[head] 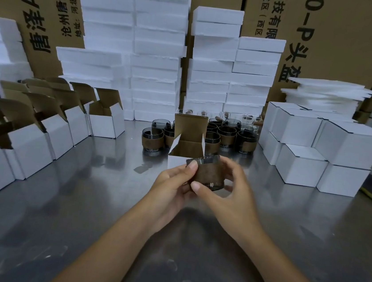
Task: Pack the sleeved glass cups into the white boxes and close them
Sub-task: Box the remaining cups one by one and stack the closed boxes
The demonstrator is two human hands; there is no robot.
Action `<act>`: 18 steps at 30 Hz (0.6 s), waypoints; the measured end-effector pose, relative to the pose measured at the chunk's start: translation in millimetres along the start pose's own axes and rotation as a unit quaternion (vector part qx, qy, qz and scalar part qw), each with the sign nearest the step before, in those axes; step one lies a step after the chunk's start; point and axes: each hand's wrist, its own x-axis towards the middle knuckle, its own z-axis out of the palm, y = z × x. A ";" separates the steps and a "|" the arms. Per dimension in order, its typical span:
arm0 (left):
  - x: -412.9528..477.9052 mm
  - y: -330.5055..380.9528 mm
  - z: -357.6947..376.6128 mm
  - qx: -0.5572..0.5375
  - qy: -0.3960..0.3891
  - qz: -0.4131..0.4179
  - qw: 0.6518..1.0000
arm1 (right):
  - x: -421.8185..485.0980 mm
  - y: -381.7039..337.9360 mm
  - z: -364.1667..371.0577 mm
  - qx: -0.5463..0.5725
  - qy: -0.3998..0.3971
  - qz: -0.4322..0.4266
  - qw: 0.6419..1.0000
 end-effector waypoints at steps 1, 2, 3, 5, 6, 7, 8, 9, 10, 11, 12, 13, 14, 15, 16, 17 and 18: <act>0.3 -0.5 -0.1 -0.006 -0.006 -0.002 1.000 | -0.4 0.3 0.8 0.009 -0.004 0.009 1.000; 0.9 -1.3 -0.7 -0.012 -0.014 -0.003 1.000 | -0.7 1.2 1.4 0.021 -0.007 0.016 1.000; 1.4 -2.1 -0.9 -0.020 -0.021 -0.004 1.000 | -0.7 2.0 1.9 0.033 -0.007 0.021 0.999; 1.3 -2.9 -1.5 -0.023 -0.029 -0.004 0.999 | -0.2 3.4 2.4 0.046 0.001 0.026 0.999; 1.1 -3.2 -1.7 -0.018 -0.031 -0.003 0.999 | 0.2 4.0 2.8 0.050 0.005 0.026 0.998; 1.1 -3.7 -1.8 -0.012 -0.033 -0.003 0.999 | 0.4 4.6 3.1 0.052 0.008 0.025 0.998; 1.0 -4.2 -1.9 -0.007 -0.034 -0.004 0.999 | 0.4 4.8 3.7 0.052 0.009 0.025 0.998; 1.2 -4.7 -2.1 -0.004 -0.034 -0.005 0.999 | 0.2 5.1 4.0 0.049 0.010 0.025 0.998; 1.8 -5.5 -2.4 -0.003 -0.035 -0.005 0.999 | 0.2 5.1 4.1 0.045 0.013 0.025 0.999; 2.8 -6.1 -2.6 -0.001 -0.037 -0.006 0.999 | 0.6 5.4 4.0 0.041 0.016 0.026 0.999; 3.8 -6.6 -2.6 0.001 -0.039 -0.007 0.999 | 1.3 5.7 3.8 0.039 0.019 0.027 0.999; 4.9 -6.9 -2.4 0.002 -0.040 -0.009 0.999 | 2.3 6.0 3.6 0.039 0.021 0.028 0.999; 6.0 -7.2 -2.2 0.003 -0.042 -0.010 0.999 | 3.2 6.1 3.2 0.041 0.021 0.029 0.999; 7.0 -7.7 -2.1 0.002 -0.044 -0.011 0.999 | 3.9 6.5 2.8 0.043 0.019 0.030 0.998; 7.7 -8.2 -2.3 -0.001 -0.047 -0.012 0.999 | 4.3 6.8 2.4 0.044 0.016 0.029 0.998; 8.1 -8.4 -2.7 -0.006 -0.052 -0.011 0.999 | 4.6 7.0 1.7 0.046 0.011 0.027 0.998; 8.3 -8.4 -3.1 -0.011 -0.056 -0.009 0.998 | 4.5 7.2 1.1 0.049 0.005 0.025 0.998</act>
